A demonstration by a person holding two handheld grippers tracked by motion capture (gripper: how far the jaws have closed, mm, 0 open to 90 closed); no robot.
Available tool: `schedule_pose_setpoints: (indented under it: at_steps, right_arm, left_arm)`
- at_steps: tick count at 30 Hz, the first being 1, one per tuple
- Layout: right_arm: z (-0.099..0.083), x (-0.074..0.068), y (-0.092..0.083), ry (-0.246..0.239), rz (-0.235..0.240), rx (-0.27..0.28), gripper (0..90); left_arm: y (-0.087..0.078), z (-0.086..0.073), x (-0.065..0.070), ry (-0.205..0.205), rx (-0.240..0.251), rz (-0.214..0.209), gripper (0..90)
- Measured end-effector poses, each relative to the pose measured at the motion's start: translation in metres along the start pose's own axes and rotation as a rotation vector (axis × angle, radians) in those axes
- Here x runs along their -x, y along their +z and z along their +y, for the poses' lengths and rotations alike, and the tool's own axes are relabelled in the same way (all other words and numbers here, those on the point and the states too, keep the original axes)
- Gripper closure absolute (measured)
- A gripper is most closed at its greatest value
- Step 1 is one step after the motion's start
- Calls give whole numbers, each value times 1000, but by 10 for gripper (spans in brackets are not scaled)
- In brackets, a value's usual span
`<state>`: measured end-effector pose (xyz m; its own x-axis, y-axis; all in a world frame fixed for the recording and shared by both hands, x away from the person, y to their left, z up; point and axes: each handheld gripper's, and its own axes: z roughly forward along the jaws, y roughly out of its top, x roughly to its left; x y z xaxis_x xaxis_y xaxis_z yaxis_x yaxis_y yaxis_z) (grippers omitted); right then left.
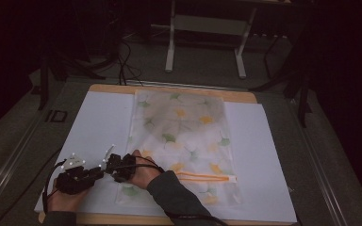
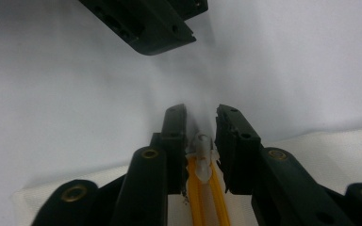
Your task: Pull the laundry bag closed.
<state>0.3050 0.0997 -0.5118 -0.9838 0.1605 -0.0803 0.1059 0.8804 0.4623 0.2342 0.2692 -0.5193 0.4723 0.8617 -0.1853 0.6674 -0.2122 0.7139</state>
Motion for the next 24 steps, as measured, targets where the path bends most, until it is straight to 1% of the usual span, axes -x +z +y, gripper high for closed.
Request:
schedule_pose_setpoints:
  at_steps: [2,4,6,11,16,21,22,24]
  right_arm:
    - [0,0,1,3,2,-10,786]
    - [1,0,2,1,-7,-17,825]
    - [3,1,1,5,-11,-18,827]
    - [4,0,-5,9,-21,16,835]
    - [2,0,-11,12,-27,47,852]
    - [-2,1,-13,16,-27,49,851]
    - [-4,2,-17,20,-31,62,850]
    - [-5,2,-18,27,-33,58,849]
  left_arm:
    - [0,0,0,3,0,0,740]
    - [0,0,0,2,1,0,739]
    - [0,0,0,1,1,0,739]
    - [0,0,0,-1,2,0,739]
    - [0,0,0,-1,1,1,740]
    - [0,0,0,3,0,2,739]
    - [0,0,0,-1,1,1,739]
    - [1,0,0,1,-1,2,739]
